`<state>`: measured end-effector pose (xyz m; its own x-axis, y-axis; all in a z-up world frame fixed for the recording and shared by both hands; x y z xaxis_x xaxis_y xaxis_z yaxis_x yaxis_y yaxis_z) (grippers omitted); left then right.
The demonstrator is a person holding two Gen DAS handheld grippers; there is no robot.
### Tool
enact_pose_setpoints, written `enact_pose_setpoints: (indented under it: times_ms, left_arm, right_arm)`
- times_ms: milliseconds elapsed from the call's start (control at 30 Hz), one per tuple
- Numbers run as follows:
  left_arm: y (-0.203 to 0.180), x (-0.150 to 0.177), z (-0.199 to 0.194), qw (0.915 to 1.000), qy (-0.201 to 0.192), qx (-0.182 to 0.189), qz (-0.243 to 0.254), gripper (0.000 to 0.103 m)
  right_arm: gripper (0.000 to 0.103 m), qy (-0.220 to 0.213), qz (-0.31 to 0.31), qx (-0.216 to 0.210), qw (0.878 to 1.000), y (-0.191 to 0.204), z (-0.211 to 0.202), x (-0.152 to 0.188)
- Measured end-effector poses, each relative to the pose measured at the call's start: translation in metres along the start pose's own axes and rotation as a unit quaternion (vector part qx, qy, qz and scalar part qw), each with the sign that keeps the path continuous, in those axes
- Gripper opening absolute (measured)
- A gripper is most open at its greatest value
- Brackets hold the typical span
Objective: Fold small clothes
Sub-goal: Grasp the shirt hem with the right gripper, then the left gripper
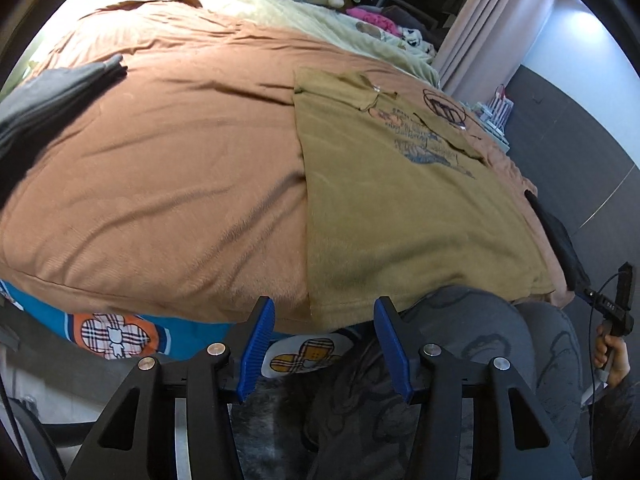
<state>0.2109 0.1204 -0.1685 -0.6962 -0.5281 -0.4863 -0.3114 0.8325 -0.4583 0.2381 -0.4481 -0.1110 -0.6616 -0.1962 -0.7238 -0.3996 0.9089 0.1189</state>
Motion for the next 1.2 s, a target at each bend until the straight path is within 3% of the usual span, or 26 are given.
enact_pose_setpoints:
  times_ms: [167, 400, 733, 833, 1033, 1200]
  left_arm:
    - [0.006, -0.001, 0.012, 0.9998, 0.001, 0.006, -0.021, 0.054]
    - [0.013, -0.002, 0.025, 0.9990, 0.009, 0.010, -0.042, 0.054]
    - [0.016, -0.003, 0.036, 0.9975, 0.025, 0.014, -0.065, 0.054]
    - [0.017, -0.005, 0.037, 0.9965, 0.024, 0.018, -0.078, 0.054]
    - [0.028, -0.005, 0.036, 0.9921, 0.031, 0.044, -0.113, 0.054]
    - [0.037, 0.000, 0.044, 0.9849, 0.054, 0.063, -0.152, 0.054]
  right_arm:
    - [0.056, 0.000, 0.023, -0.021, 1.000, -0.014, 0.020, 0.005]
    - [0.056, -0.004, 0.076, -0.064, 0.995, -0.034, 0.048, 0.011]
    - [0.055, -0.052, 0.183, -0.170, 0.967, -0.075, 0.062, 0.029]
    - [0.043, -0.043, 0.193, -0.195, 0.961, -0.074, 0.069, 0.036]
    - [0.041, -0.049, 0.204, -0.194, 0.958, -0.080, 0.075, 0.042]
    - [0.026, -0.052, 0.220, -0.162, 0.961, -0.077, 0.078, 0.038]
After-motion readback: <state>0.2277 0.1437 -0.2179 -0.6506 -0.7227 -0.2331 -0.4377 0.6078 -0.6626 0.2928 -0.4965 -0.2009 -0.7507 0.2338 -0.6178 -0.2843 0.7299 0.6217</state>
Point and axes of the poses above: each gripper's, at about its wrist camera, not at the fingertips, and z roughly the way its jaws point, y to its left, x to its underside, the point moved 1 cm from there along z, roughly the way its jaws point, and after that the axes turned 12 degrees about -z, right-handed, at the moved point
